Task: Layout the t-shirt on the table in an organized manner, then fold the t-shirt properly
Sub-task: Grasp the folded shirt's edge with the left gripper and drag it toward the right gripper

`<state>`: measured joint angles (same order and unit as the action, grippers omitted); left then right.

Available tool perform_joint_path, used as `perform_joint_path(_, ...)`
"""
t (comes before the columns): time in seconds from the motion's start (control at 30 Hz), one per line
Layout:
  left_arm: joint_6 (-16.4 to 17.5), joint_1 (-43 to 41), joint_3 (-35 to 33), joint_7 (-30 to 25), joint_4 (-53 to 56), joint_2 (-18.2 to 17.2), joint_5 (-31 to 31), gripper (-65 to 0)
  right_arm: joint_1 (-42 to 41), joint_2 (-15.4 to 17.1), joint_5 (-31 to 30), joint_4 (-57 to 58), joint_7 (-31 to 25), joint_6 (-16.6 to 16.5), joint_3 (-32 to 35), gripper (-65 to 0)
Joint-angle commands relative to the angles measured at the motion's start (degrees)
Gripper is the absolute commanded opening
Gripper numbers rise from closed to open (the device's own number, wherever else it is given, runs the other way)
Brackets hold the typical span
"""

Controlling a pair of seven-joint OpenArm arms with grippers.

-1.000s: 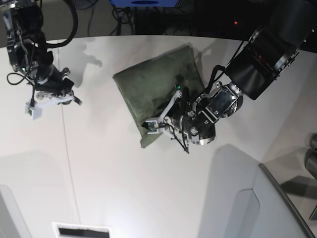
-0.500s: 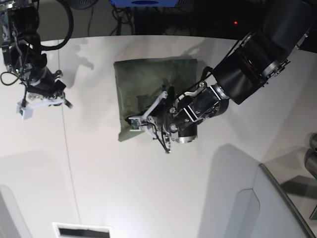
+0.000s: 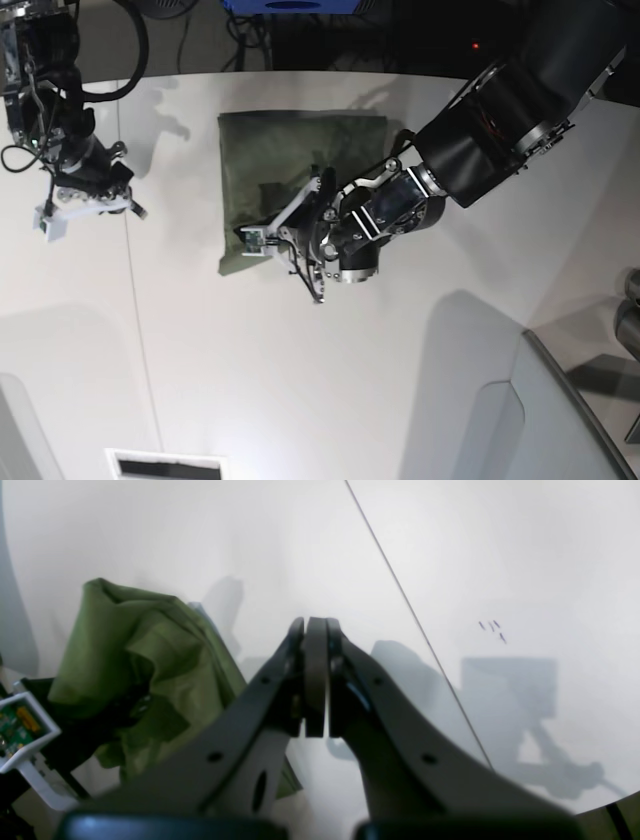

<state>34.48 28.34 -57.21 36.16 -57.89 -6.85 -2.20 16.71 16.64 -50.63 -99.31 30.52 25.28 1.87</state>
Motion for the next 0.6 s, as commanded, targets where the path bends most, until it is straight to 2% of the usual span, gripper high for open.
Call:
perform_joint_path(0.0, 0.9, -0.1, -0.3, -0.5, -0.1, 0.6, 1.1, -65.0, -0.4, 0.5, -0.2, -1.0, -1.0, -0.3, -0.2, -65.0)
perform_joint_path(0.57, 0.9, -1.3, 0.0, -0.4, 0.0, 1.8, 1.2, -65.0, 0.3, 0.5, -0.2, -1.0, -1.0, -0.3, -0.2, -65.0)
